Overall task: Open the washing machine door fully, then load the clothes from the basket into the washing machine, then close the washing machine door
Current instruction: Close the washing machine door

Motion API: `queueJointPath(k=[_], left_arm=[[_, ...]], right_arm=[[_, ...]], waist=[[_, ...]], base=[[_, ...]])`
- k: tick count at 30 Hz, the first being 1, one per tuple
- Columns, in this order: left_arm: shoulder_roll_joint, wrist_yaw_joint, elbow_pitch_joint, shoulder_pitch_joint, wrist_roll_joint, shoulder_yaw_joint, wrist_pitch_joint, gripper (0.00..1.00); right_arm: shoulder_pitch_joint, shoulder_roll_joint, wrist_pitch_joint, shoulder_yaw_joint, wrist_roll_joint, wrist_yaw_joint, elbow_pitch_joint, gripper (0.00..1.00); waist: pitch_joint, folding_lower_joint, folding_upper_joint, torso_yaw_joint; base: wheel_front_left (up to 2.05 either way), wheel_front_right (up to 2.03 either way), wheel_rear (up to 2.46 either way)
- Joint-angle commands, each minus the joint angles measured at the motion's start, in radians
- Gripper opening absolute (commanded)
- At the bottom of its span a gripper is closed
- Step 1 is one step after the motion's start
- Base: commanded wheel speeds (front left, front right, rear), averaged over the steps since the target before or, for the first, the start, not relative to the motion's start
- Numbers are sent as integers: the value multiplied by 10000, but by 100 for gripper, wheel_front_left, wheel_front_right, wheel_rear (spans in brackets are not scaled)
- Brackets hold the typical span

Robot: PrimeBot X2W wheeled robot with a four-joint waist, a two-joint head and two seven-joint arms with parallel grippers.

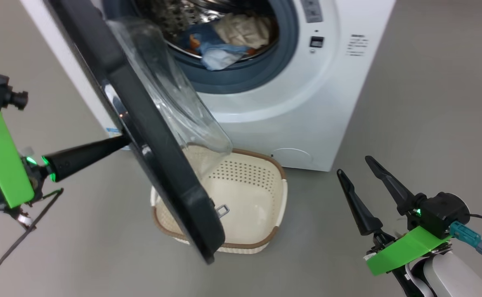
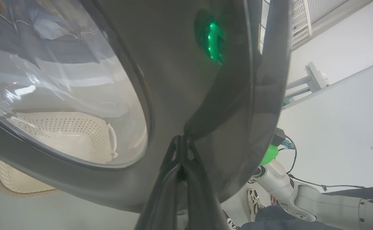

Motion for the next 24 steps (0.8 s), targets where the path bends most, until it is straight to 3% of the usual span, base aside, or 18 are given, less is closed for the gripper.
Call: queueJointPath(k=[1, 14, 24], left_arm=[[382, -40, -226, -638, 80, 432, -149, 0], [172, -40, 174, -1257, 580, 505, -927, 0], [158, -40, 344, -1493, 803, 390, -1445, 0]], right_arm=[[69, -27, -80, 104, -144, 54, -275, 100], [-74, 131, -80, -96, -180, 54, -356, 100], [-121, 247, -80, -218, -212, 54, -393, 100]], waist=[[71, 0, -1, -446], [424, 0, -1, -1696], [580, 0, -1, -2117]], base=[[0, 0, 0], [0, 0, 0], [0, 0, 0]])
